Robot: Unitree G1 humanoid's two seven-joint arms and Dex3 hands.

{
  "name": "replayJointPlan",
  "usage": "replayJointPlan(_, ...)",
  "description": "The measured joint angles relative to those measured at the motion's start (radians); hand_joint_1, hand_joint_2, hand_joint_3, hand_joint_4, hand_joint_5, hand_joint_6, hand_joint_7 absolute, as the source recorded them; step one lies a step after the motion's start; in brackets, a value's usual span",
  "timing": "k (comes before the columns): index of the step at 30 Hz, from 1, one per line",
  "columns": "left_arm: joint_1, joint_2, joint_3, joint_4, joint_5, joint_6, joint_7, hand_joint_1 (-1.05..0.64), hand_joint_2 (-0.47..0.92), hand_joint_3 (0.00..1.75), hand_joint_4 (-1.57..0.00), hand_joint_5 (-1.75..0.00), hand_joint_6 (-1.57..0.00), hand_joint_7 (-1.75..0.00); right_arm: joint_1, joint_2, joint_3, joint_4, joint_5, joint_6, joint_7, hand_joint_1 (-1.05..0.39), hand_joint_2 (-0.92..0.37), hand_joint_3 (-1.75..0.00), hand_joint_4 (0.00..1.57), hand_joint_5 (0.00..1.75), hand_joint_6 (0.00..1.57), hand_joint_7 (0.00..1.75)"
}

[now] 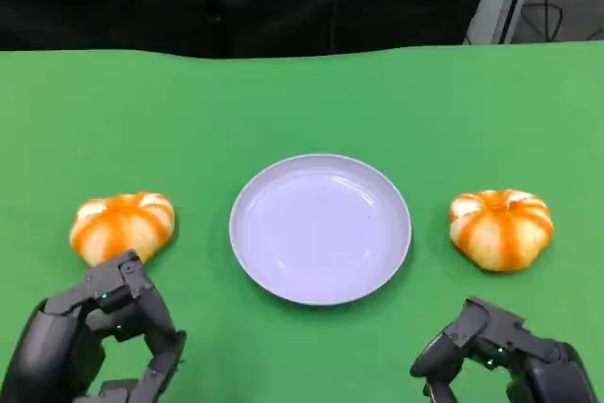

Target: Grasp the bread from the table and place it into the plate.

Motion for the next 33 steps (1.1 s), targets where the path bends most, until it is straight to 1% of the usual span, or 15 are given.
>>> replayJointPlan(1, 0.0, 0.007, 0.003, -0.011, -0.004, 0.025, 0.0, -0.07, 0.63, 0.8, -0.51, -1.51, -0.56, -1.26, 0.001, 0.0, 0.002, 0.0, 0.0, 0.0, 0.0, -0.12, -0.37, -1.28, 0.69, 1.6, 0.76, 1.33)
replayJointPlan(3, -0.003, 0.02, 0.008, -0.032, -0.011, 0.08, 0.0, -0.09, 0.64, 0.73, -0.48, -1.31, -0.51, -1.05, 0.003, 0.001, 0.006, -0.001, -0.001, 0.001, 0.0, -0.11, -0.37, -1.27, 0.69, 1.6, 0.76, 1.33)
replayJointPlan(4, -0.006, 0.029, 0.009, -0.038, -0.009, 0.105, 0.0, -0.11, 0.67, 0.65, -0.45, -1.15, -0.49, -0.84, 0.002, 0.001, 0.009, -0.003, -0.001, 0.004, 0.0, -0.11, -0.37, -1.27, 0.69, 1.6, 0.76, 1.33)
replayJointPlan(7, -0.031, 0.068, 0.011, -0.056, 0.043, 0.151, 0.003, -0.26, 0.83, 0.24, -0.38, -0.82, -0.52, -0.32, 0.002, 0.002, 0.011, -0.006, -0.002, 0.006, -0.004, -0.12, -0.37, -1.27, 0.69, 1.6, 0.76, 1.33)
replayJointPlan(9, -0.05, 0.103, 0.011, -0.069, 0.105, 0.17, 0.008, -0.3, 0.89, 0.12, -0.35, -0.74, -0.51, -0.18, 0.002, 0.002, 0.013, -0.007, -0.004, 0.006, -0.007, -0.11, -0.37, -1.27, 0.69, 1.6, 0.76, 1.34)
replayJointPlan(12, -0.071, 0.134, 0.011, -0.085, 0.152, 0.193, 0.012, -0.31, 0.91, 0.08, -0.35, -0.72, -0.52, -0.13, 0.002, 0.002, 0.013, -0.007, -0.004, 0.006, -0.01, -0.11, -0.38, -1.26, 0.69, 1.6, 0.76, 1.34)
replayJointPlan(16, -0.075, 0.134, 0.011, -0.091, 0.166, 0.204, 0.013, -0.32, 0.92, 0.06, -0.35, -0.71, -0.53, -0.11, 0.002, 0.002, 0.012, -0.007, -0.004, 0.006, -0.011, -0.11, -0.38, -1.26, 0.69, 1.6, 0.76, 1.34)
replayJointPlan(17, -0.075, 0.134, 0.011, -0.091, 0.168, 0.205, 0.013, -0.45, 0.92, 0.07, -0.19, -0.58, -0.38, -0.05, 0.002, 0.002, 0.013, -0.007, -0.004, 0.006, -0.011, -0.12, -0.37, -1.25, 0.69, 1.6, 0.76, 1.34)
replayJointPlan(19, -0.097, 0.182, 0.0, -0.096, 0.29, 0.237, 0.016, -0.53, 0.92, 0.07, -0.11, -0.49, -0.31, -0.02, 0.002, 0.002, 0.013, -0.009, -0.004, 0.01, -0.011, -0.13, -0.37, -1.25, 0.69, 1.6, 0.76, 1.34)
replayJointPlan(21, -0.146, 0.261, -0.001, -0.101, 0.434, 0.283, 0.019, -0.54, 0.92, 0.08, -0.1, -0.47, -0.29, -0.01, 0.002, 0.002, 0.014, -0.014, -0.003, 0.013, -0.011, -0.13, -0.37, -1.25, 0.69, 1.6, 0.76, 1.34)
replayJointPlan(22, -0.164, 0.284, 0.002, -0.107, 0.466, 0.296, 0.025, -0.55, 0.92, 0.08, -0.1, -0.46, -0.29, -0.01, 0.002, 0.002, 0.014, -0.016, -0.003, 0.013, -0.011, -0.13, -0.37, -1.25, 0.69, 1.6, 0.76, 1.34)
replayJointPlan(24, -0.196, 0.297, -0.013, -0.109, 0.525, 0.292, 0.043, -0.57, 0.91, 0.05, -0.04, -0.41, -0.23, 0.0, 0.005, 0.002, 0.014, -0.016, -0.003, 0.014, -0.012, -0.11, -0.37, -1.27, 0.7, 1.6, 0.77, 1.34)
replayJointPlan(28, -0.316, 0.373, -0.086, 0.035, 0.732, 0.255, 0.11, -0.57, 0.91, 0.02, -0.01, -0.38, -0.23, 0.0, 0.002, 0.002, 0.017, -0.016, -0.004, 0.014, -0.014, -0.1, -0.36, -1.28, 0.69, 1.6, 0.76, 1.34)
replayJointPlan(31, -0.359, 0.381, -0.106, 0.086, 0.769, 0.236, 0.139, -0.57, 0.91, 0.01, -0.01, -0.38, -0.23, 0.0, 0.003, 0.002, 0.017, -0.016, -0.004, 0.014, -0.014, -0.1, -0.37, -1.28, 0.69, 1.6, 0.76, 1.34)
replayJointPlan(33, -0.365, 0.381, -0.113, 0.095, 0.77, 0.225, 0.143, -0.56, 0.91, 0.01, 0.0, -0.31, -0.21, -0.01, 0.002, 0.002, 0.017, -0.016, -0.004, 0.014, -0.014, -0.11, -0.37, -1.28, 0.69, 1.6, 0.76, 1.34)
